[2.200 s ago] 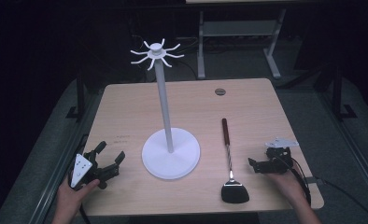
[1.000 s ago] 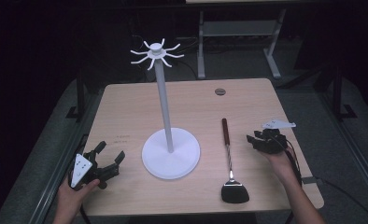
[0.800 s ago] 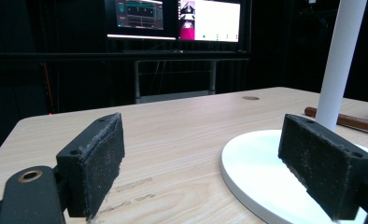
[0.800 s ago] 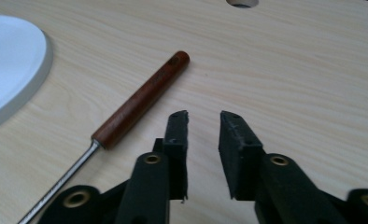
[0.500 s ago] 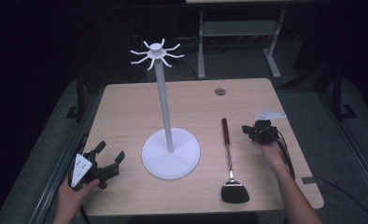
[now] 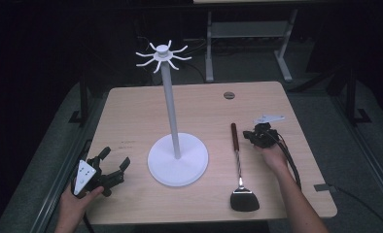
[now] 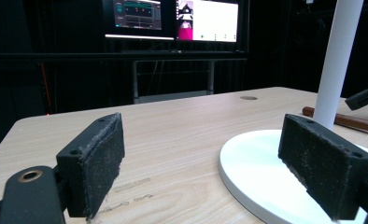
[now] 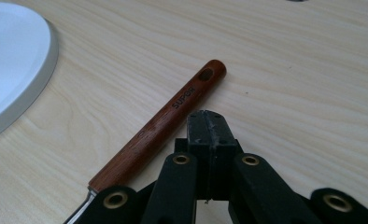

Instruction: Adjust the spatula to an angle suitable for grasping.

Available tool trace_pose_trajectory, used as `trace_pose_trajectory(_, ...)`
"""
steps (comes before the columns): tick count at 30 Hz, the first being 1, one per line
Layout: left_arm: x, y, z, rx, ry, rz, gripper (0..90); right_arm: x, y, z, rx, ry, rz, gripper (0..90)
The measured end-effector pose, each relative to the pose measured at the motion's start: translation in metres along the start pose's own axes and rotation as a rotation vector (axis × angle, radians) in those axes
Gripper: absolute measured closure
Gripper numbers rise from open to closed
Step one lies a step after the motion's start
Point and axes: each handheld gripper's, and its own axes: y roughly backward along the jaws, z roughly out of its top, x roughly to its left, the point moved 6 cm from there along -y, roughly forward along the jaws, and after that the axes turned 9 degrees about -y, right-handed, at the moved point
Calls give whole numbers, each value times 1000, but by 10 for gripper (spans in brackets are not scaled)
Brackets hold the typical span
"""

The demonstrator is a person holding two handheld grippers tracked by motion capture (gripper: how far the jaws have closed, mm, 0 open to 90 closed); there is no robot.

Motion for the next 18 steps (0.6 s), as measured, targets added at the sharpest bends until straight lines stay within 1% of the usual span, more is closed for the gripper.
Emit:
trace_pose_trajectory(3, 0, 0, 0, 0, -4, -2, 140, 3, -4, -3, 17, -1, 13, 894)
trace_pose_trajectory(5, 0, 0, 0, -1, -2, -2, 140, 5, -7, -5, 26, 7, 21, 894)
trace_pose_trajectory(6, 0, 0, 0, 0, 0, -1, 140, 7, -9, -7, 39, 8, 23, 894)
trace_pose_trajectory(7, 0, 0, 0, 1, 0, -1, 140, 8, -12, -7, 39, 24, 26, 894)
trace_pose_trajectory(9, 0, 0, 0, 1, 1, -2, 140, 11, -14, -9, 53, 20, 32, 894)
trace_pose_trajectory(11, 0, 0, 0, 0, 0, -2, 140, 12, -16, -9, 55, 30, 34, 894)
trace_pose_trajectory(15, 0, 0, 0, 0, -1, 3, 139, 14, -17, -9, 57, 28, 36, 894)
trace_pose_trajectory(17, 0, 0, 0, 3, 0, 7, 140, 14, -17, -9, 57, 36, 35, 894)
trace_pose_trajectory(18, 0, 0, 0, 1, -1, 7, 140, 15, -17, -10, 64, 25, 38, 894)
